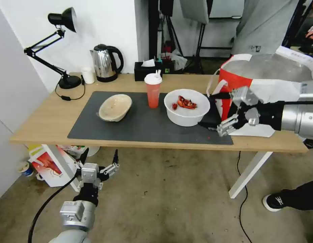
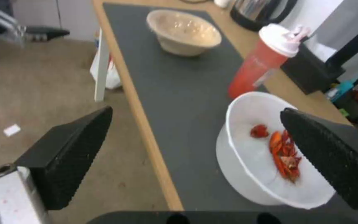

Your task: Pick up the trash from the table and place it into the takeout bag.

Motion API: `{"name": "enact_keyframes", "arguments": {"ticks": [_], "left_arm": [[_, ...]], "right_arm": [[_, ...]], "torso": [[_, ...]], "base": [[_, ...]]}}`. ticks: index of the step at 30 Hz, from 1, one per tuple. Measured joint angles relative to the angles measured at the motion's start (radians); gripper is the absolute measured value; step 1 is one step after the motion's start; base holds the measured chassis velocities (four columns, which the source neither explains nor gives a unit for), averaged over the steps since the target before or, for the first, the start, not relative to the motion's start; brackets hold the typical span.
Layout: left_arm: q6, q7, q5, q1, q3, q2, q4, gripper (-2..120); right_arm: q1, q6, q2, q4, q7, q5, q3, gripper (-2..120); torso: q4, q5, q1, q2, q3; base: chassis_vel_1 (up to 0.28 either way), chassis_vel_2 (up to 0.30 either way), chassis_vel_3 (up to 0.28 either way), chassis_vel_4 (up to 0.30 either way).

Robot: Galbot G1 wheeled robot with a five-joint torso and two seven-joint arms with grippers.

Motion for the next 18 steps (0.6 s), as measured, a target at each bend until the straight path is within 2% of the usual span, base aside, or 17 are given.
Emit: {"name": "enact_keyframes", "arguments": {"ticks": [4, 7, 9, 10, 11, 12, 13, 14, 15, 16, 18], "left_arm": [[0.0, 0.0, 0.0, 0.0, 0.0, 0.0, 0.0, 100], [0.0, 0.0, 0.0, 0.0, 0.0, 0.0, 0.0, 100], [0.0, 0.0, 0.0, 0.0, 0.0, 0.0, 0.0, 100], [0.0, 0.0, 0.0, 0.0, 0.0, 0.0, 0.0, 100], [0.0, 0.0, 0.0, 0.0, 0.0, 0.0, 0.0, 100], [0.0, 0.0, 0.0, 0.0, 0.0, 0.0, 0.0, 100], [0.0, 0.0, 0.0, 0.0, 0.0, 0.0, 0.0, 100], [0.0, 0.0, 0.0, 0.0, 0.0, 0.0, 0.0, 100], [0.0, 0.0, 0.0, 0.0, 0.0, 0.0, 0.0, 100], [0.0, 0.0, 0.0, 0.0, 0.0, 0.0, 0.0, 100], [0.0, 0.0, 0.0, 0.0, 0.0, 0.0, 0.0, 100]], "right_arm": [[-0.014, -0.002, -0.038, -0.013, 0.0, 0.003, 0.016, 100], [-0.072, 0.008, -0.118, -0.067, 0.006, 0.026, 0.113, 100], [-0.095, 0.01, -0.133, -0.081, 0.01, 0.034, 0.147, 100], [-0.126, 0.011, -0.149, -0.095, 0.012, 0.042, 0.19, 100], [-0.192, 0.013, -0.179, -0.117, 0.018, 0.053, 0.281, 100], [-0.294, 0.012, -0.219, -0.141, 0.023, 0.069, 0.395, 100], [-0.346, 0.01, -0.236, -0.153, 0.025, 0.079, 0.457, 100], [-0.346, 0.01, -0.236, -0.153, 0.025, 0.079, 0.457, 100], [-0.466, -0.004, -0.282, -0.181, 0.029, 0.11, 0.609, 100], [-0.544, -0.016, -0.317, -0.194, 0.034, 0.14, 0.688, 100], [-0.624, -0.031, -0.355, -0.202, 0.045, 0.183, 0.734, 100]], "torso": [[-0.0001, -0.0001, 0.0, 0.0, 0.0], [0.0, -0.0003, 0.0, 0.0, 0.0], [0.0, -0.0003, 0.0, 0.0, 0.0], [-0.0003, 0.0001, 0.0, 0.0, 0.0], [-0.0005, 0.0004, 0.0, 0.0, 0.0], [-0.0003, -0.0009, 0.0, 0.0, 0.0], [-0.0006, -0.0005, 0.0, 0.0, 0.0], [-0.0006, -0.0005, 0.0, 0.0, 0.0], [0.0004, 0.0, 0.0, 0.0, 0.0], [0.0006, -0.0015, 0.0, 0.0, 0.0], [0.001, 0.0, 0.0, 0.0, 0.0]], "base": [[0.0, 0.0, 0.0, 0.0], [0.0, 0.0, 0.0, 0.0], [0.0, 0.0, 0.0, 0.0], [0.0, 0.0, 0.0, 0.0], [0.0, 0.0, 0.0, 0.0], [0.0, 0.0, 0.0, 0.0], [0.0, 0.0, 0.0, 0.0], [0.0, 0.0, 0.0, 0.0], [0.0, 0.0, 0.0, 0.0], [0.0, 0.0, 0.0, 0.0], [0.0, 0.0, 0.0, 0.0]]}}
